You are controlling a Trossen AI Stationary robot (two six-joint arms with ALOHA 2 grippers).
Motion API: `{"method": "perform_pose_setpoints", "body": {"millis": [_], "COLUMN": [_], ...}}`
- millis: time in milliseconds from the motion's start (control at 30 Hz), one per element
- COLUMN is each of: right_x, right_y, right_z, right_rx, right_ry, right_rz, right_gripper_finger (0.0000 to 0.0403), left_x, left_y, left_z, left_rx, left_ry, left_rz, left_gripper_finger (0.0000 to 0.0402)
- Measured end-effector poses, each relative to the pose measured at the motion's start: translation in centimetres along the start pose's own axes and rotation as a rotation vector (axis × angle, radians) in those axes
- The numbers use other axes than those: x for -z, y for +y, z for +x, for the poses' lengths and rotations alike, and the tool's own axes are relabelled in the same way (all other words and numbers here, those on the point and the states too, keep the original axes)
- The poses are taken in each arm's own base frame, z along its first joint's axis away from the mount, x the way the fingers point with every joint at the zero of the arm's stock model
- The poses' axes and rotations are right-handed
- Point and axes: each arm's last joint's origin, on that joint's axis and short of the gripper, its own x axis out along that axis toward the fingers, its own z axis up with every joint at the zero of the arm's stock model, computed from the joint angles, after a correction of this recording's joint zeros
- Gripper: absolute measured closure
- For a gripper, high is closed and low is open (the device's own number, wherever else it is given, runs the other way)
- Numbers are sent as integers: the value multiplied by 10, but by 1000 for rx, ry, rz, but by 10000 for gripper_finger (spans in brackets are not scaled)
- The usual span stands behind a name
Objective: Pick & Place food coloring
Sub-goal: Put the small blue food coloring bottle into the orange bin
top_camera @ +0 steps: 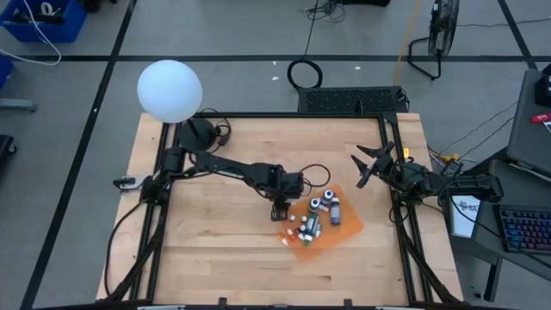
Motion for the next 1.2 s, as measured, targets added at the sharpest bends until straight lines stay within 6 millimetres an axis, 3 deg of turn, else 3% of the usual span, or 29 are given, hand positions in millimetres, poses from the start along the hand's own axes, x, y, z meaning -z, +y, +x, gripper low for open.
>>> {"method": "perform_pose_setpoints", "body": {"millis": [167,367,533,800,967,1200], "right_x": [0,0,0,0,0,0], "right_y": [0,0,0,0,0,0], "right_z": [0,0,0,0,0,0], "right_rx": [0,0,0,0,0,0], "right_ry": [0,0,0,0,0,0], "right_rz": [0,0,0,0,0,0], "right_gripper_finger": [236,236,236,236,236,236], "left_x": [1,0,1,3,6,2], "left_y": [-1,-1,-1,0,3,3], "left_z": [5,15,20,16,-1,-58], "left_rx": [10,26,20,25,-13,-172], "left_ry": [6,-2,7,25,49,-17], "left_rz": [-8,0,2,19,19,57], "left_gripper_finger": [165,176,225,348,348,348]}}
